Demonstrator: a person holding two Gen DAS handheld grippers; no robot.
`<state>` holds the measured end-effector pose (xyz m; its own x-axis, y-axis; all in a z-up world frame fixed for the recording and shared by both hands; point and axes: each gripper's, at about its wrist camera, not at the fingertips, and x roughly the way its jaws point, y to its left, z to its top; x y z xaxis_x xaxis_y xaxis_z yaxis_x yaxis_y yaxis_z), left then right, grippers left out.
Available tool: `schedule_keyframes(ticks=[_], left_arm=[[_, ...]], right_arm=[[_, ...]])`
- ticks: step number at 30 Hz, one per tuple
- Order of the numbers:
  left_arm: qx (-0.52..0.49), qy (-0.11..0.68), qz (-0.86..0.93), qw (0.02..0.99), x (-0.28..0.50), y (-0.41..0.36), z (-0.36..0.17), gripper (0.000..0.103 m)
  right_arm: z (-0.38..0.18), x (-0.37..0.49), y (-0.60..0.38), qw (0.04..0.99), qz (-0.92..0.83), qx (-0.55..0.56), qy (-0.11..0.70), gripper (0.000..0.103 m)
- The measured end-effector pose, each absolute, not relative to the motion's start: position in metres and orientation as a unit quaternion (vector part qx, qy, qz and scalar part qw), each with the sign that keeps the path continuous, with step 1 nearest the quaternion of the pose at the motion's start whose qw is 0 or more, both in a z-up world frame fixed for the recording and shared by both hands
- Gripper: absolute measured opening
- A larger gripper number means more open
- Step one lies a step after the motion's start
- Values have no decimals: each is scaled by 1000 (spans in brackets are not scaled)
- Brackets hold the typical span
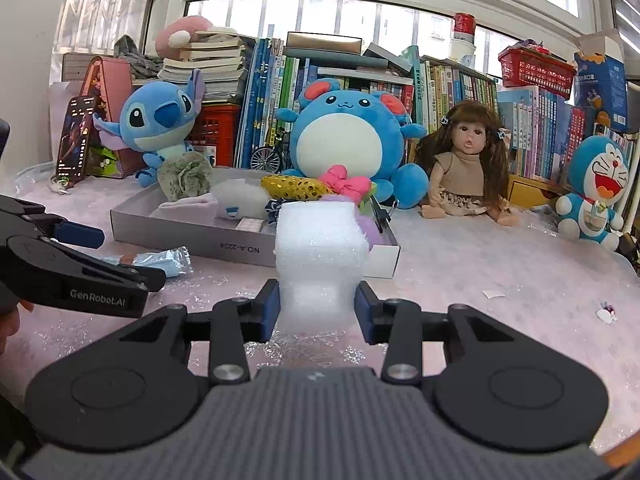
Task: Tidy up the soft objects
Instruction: 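Carry the blue packet over the box with the left gripper while the right carries the foam block there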
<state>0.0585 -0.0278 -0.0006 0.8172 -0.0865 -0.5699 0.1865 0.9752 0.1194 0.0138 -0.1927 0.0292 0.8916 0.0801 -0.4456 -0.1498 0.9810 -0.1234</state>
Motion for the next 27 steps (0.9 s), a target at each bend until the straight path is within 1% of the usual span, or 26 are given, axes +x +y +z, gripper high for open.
schedule_keyframes(ticks=[3,5,6,7,10,14,19,27], left_arm=[[80,311,-84,943,68,-27,-5,77],[62,318,-91,942,70,-24,-5,69],[53,322,-96,940,71,-23,-5,59],[46,326,-101,939,71,-22,-4,53],[46,330,-102,937,69,-22,0,46],[30,323,-104,940,62,-20,12,44],[17,289,-106,951,58,-16,38,44],[12,267,-63,961,96,-10,57,44]], right_arm=[[29,14,-192,970,60,-75,225,44],[29,15,-192,970,60,-76,224,44],[29,15,-192,970,61,-76,224,44],[29,16,-192,970,61,-76,224,44],[31,17,-192,970,61,-74,222,45],[34,21,-193,972,60,-71,216,45],[43,31,-192,975,61,-68,204,45],[56,68,-190,975,77,-39,203,46]])
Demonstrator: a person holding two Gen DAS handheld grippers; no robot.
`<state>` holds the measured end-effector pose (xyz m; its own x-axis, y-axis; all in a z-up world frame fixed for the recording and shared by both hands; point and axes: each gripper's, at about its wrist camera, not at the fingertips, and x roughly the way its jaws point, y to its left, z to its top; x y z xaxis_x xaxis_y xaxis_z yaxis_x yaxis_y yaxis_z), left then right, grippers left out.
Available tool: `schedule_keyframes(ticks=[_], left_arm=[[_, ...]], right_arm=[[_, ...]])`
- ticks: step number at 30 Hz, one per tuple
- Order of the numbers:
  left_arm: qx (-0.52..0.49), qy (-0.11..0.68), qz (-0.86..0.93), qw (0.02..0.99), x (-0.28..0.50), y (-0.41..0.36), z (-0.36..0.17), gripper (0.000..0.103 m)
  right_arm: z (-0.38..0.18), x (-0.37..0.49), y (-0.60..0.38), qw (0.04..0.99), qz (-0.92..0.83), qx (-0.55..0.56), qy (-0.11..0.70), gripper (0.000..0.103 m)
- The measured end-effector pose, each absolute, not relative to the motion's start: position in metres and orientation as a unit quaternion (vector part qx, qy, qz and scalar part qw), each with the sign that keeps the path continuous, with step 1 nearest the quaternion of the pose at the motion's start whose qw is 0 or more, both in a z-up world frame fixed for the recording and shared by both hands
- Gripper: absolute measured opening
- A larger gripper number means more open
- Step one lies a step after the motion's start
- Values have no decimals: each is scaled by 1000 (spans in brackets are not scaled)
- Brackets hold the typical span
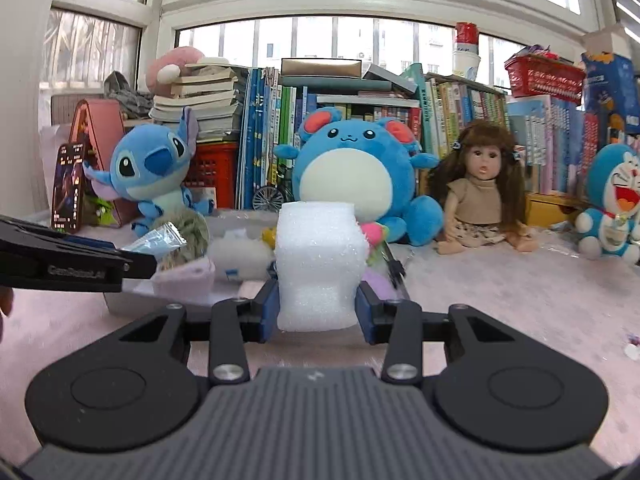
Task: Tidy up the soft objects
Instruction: 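Carry the blue packet over the box with the left gripper while the right carries the foam block there, then open the left gripper to drop the blue packet in while the right releases the foam block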
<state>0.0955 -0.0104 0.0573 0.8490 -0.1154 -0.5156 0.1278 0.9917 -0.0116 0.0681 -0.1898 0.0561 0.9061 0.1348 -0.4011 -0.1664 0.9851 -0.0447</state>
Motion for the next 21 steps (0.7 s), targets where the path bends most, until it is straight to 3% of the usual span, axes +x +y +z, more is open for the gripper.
schedule_keyframes(ticks=[21], left_arm=[[-5,296,-4,955,187,-4,26,44]], right_arm=[[36,158,-164,962,108,-17,249,46]])
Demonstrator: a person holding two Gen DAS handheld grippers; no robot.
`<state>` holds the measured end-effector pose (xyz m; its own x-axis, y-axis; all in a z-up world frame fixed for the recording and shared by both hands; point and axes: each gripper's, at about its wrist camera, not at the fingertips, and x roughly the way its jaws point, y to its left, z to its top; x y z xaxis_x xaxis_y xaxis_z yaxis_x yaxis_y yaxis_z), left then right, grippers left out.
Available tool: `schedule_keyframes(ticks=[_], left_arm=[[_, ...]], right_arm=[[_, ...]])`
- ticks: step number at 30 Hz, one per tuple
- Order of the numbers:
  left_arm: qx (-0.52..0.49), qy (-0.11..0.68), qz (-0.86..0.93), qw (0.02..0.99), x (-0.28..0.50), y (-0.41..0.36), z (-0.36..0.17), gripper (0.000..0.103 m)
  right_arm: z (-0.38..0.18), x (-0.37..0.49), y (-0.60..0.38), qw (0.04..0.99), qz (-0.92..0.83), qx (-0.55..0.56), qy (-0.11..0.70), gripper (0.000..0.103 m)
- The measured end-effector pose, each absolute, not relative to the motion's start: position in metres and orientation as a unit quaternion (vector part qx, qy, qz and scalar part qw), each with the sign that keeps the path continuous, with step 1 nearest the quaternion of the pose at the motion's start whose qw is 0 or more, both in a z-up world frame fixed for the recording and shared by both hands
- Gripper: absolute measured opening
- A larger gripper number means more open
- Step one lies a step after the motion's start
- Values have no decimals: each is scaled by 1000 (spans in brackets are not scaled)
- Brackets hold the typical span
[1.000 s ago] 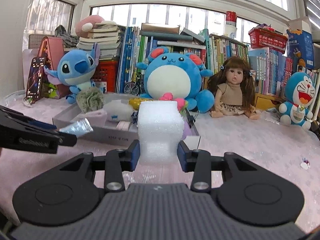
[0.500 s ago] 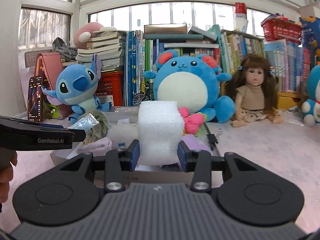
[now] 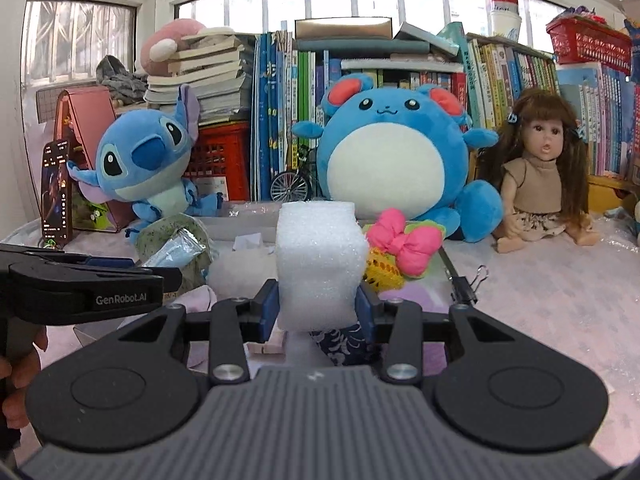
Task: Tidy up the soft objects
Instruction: 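Open the left gripper to drop the blue packet in while the right releases the foam block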
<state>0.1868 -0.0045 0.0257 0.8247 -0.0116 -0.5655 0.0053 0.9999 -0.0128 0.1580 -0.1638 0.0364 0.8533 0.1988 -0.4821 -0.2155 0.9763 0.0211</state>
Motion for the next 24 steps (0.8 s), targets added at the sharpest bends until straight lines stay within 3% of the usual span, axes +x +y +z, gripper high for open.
schedule_keyframes(ticks=[24], left_arm=[[-13,308,4,951,192,-6,16,49]], right_arm=[[25,168,-157,957,109,-27,266,49]])
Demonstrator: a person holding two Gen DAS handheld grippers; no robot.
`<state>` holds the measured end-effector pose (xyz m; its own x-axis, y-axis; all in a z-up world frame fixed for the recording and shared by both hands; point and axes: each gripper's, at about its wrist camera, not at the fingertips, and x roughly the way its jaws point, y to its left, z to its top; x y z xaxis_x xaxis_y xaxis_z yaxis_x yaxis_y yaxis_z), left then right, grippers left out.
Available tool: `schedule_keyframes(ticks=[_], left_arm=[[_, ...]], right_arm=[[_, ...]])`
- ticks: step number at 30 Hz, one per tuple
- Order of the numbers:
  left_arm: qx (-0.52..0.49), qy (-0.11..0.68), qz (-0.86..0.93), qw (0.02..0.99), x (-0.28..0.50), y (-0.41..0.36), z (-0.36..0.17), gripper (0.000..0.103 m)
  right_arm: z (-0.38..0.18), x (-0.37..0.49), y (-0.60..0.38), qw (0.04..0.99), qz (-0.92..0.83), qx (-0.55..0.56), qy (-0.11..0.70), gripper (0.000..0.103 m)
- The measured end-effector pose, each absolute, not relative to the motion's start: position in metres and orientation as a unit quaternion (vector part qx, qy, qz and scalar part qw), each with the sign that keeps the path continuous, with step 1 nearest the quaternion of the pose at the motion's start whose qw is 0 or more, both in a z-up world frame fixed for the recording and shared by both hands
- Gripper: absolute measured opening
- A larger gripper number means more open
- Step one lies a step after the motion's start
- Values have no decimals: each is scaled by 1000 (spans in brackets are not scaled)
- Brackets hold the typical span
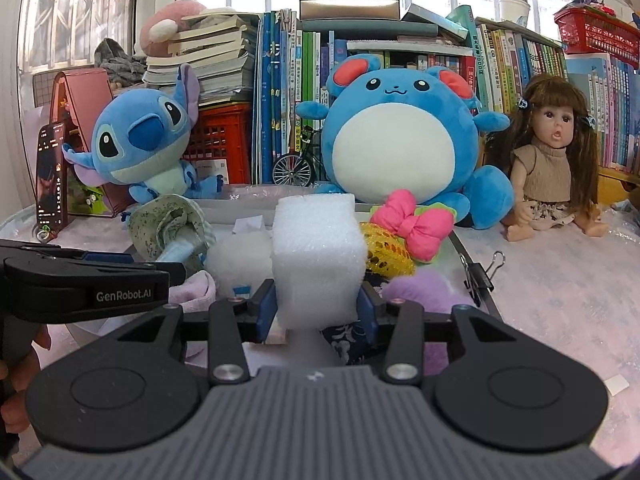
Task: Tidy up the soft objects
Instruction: 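Open the left gripper to drop the blue packet in while the right releases the foam block, then withdraw both open grippers up and away from the box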
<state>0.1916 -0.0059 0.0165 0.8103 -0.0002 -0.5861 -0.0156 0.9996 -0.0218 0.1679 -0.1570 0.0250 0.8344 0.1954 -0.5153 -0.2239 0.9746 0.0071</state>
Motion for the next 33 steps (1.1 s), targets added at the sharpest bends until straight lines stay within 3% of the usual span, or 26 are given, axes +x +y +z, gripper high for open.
schedule_keyframes(ticks=[6,8,13,33], left_arm=[[-14,307,9,952,190,-2,18,60],[-18,307,4,952,189,-2,20,64],[-27,302,-4,953,182,-3,27,84],[-45,280,-7,959,140,10,53,98]], right_arm=[[25,167,-157,958,109,-23,265,56],[27,165,-158,959,108,-22,262,63],[32,162,-160,962,103,-20,252,76],[54,128,-169,972,82,-13,219,98]])
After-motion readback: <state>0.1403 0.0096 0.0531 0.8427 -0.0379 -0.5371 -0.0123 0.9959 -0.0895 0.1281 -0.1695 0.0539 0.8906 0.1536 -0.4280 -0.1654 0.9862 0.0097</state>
